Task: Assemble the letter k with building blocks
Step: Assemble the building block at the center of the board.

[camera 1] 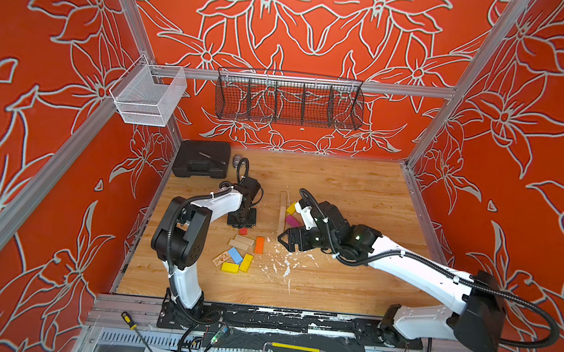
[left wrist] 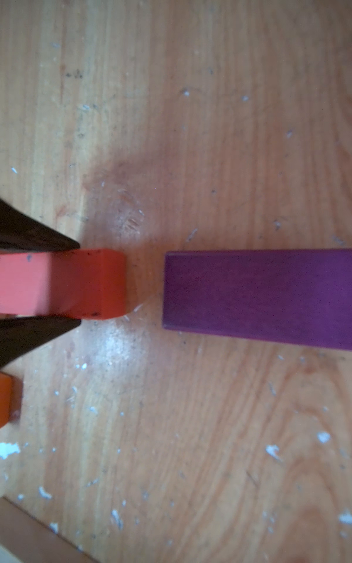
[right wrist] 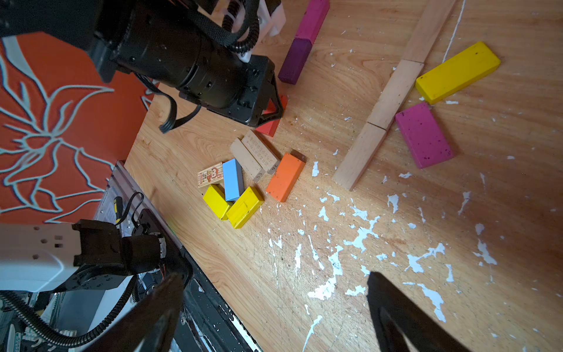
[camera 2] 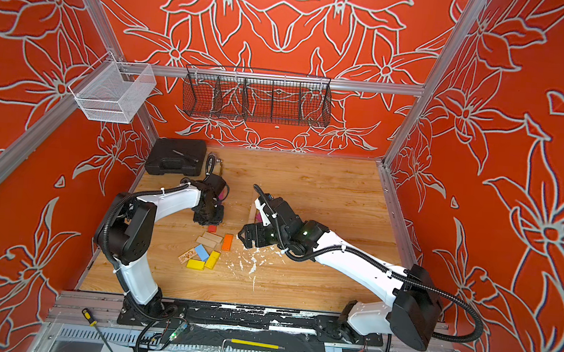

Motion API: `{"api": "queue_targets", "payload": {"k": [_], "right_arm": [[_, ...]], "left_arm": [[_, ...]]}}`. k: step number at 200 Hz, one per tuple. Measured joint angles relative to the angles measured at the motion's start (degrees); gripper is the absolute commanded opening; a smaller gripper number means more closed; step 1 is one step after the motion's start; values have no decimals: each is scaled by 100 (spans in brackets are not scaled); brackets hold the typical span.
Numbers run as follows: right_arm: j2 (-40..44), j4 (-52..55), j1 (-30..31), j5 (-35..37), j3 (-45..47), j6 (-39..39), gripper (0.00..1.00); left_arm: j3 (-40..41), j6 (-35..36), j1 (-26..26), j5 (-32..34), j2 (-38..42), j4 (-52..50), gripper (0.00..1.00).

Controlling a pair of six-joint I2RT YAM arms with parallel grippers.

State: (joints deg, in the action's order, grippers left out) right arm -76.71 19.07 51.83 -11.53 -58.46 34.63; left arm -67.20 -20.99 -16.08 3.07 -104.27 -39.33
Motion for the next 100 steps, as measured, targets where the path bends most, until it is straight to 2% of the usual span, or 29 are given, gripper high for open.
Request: {"api": "queue_targets", "payload": {"k": [100], "right_arm": [[0,101,0,48,-48,-20,96]], "left_arm": [[-256,83,4,55,-195,-52,29]]}}
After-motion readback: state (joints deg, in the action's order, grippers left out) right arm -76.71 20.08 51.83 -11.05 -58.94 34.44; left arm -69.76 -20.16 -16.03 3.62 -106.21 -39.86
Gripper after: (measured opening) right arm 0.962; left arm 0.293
